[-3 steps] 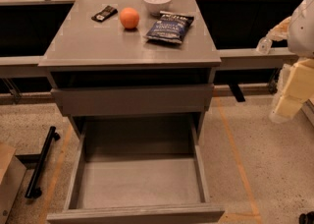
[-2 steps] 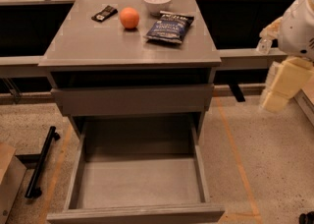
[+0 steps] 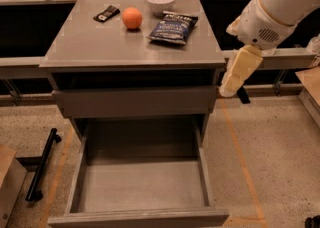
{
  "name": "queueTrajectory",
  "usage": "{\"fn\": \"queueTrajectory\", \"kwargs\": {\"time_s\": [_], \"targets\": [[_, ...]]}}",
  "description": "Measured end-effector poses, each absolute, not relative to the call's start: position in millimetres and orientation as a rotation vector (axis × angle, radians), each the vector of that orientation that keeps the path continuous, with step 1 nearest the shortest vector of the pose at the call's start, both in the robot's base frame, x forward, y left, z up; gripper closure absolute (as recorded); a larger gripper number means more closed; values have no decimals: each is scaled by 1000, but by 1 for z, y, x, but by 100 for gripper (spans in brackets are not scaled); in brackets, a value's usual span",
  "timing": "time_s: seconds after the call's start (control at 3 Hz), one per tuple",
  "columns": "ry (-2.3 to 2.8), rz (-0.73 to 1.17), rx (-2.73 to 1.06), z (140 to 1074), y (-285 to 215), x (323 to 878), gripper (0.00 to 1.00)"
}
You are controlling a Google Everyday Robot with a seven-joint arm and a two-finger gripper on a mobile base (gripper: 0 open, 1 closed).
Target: Place orange into middle drawer
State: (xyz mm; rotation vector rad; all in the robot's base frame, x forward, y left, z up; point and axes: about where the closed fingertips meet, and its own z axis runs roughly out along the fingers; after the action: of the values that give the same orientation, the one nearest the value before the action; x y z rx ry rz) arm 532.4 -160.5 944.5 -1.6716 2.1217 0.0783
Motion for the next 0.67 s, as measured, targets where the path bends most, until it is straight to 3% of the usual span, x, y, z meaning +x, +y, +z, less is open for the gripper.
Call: {"fn": "queueTrajectory", "kwargs": {"time_s": [0.67], "targets": [[2135,105,-1656,938,-161,535,0]]}}
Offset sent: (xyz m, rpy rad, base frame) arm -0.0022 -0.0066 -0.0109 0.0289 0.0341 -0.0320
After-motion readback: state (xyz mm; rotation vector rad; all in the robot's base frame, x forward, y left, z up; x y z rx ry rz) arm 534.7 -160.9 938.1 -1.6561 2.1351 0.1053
